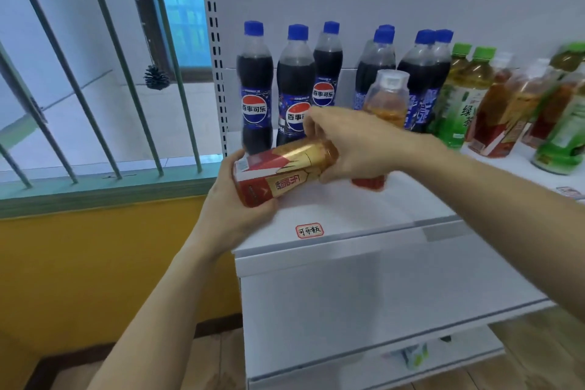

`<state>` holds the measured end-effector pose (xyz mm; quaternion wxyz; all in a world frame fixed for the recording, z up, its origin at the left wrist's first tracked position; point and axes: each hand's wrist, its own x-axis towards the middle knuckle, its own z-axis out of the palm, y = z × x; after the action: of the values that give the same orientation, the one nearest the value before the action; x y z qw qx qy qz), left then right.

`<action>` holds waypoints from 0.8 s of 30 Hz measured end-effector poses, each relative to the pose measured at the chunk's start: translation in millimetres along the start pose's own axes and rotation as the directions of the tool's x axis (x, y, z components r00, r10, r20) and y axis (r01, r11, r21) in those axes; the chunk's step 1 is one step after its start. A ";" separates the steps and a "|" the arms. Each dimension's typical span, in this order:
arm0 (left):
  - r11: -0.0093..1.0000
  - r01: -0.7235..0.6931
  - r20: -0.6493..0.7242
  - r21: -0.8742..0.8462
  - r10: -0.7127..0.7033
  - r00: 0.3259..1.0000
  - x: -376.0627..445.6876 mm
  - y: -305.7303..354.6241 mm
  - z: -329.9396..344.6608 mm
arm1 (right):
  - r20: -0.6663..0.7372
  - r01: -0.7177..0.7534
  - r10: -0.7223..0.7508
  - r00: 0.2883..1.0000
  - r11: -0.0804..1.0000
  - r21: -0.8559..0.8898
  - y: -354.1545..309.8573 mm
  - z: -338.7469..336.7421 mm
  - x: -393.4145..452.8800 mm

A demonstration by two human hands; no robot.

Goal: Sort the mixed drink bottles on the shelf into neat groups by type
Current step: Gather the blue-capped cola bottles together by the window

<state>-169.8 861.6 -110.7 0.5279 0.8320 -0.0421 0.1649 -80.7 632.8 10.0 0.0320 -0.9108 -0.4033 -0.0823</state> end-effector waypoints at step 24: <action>0.839 -0.047 0.045 0.542 0.027 0.999 -2.7 17.0 5.1 | -0.465 0.074 0.429 0.774 0.668 0.740 -35.5 31.3 -22.9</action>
<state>-175.3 849.3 -98.9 0.2670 0.9492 -0.0193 0.1654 -118.3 643.9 -25.1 0.5236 -0.7822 -0.2729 -0.1990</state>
